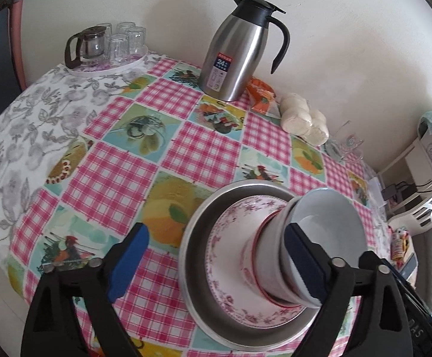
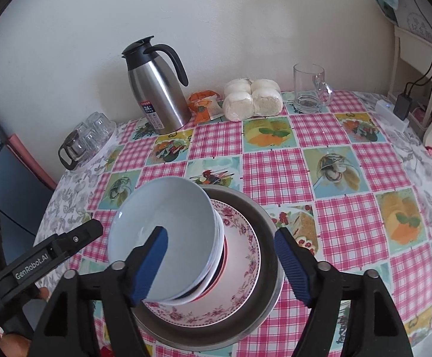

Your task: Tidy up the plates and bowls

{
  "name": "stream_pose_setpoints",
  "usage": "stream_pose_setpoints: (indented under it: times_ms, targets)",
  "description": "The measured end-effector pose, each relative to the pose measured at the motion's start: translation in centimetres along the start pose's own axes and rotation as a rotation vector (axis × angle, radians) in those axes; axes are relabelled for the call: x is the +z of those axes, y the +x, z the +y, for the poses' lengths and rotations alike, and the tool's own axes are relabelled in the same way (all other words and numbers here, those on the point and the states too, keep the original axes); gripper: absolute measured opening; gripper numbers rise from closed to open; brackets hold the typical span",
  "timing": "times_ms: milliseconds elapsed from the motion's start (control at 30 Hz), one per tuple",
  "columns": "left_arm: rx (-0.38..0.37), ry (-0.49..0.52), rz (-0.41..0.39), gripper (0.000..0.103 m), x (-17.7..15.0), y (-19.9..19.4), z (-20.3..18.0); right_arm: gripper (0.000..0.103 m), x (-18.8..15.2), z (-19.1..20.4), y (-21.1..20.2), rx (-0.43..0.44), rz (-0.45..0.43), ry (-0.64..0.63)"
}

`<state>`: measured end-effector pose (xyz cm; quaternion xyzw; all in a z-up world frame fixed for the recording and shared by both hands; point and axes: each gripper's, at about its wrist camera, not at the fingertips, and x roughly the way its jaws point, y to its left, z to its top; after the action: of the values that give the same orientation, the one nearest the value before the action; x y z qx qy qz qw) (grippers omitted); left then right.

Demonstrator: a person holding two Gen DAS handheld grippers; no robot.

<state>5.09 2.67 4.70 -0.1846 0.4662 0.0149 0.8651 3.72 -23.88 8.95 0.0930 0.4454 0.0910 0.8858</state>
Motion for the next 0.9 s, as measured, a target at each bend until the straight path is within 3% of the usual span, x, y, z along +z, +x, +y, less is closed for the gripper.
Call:
stream_pose_setpoints:
  times_ms: [100, 500, 900]
  targets:
    - [0.025, 0.001, -0.003, 0.097, -0.6, -0.2, 0.3, 0.103, -0.7, -0.2, -0.1, -0.008, -0.006, -0.012]
    - [0.055, 0.078, -0.025, 0.097, -3.1, -1.8, -0.6, 0.103, -3.1, -1.1, -0.6, -0.025, -0.004, -0.031]
    - [0.089, 0.107, 0.01, 0.097, -5.8, -1.8, -0.2, 0.103, -4.8, -1.6, -1.0, -0.038, 0.016, -0.032]
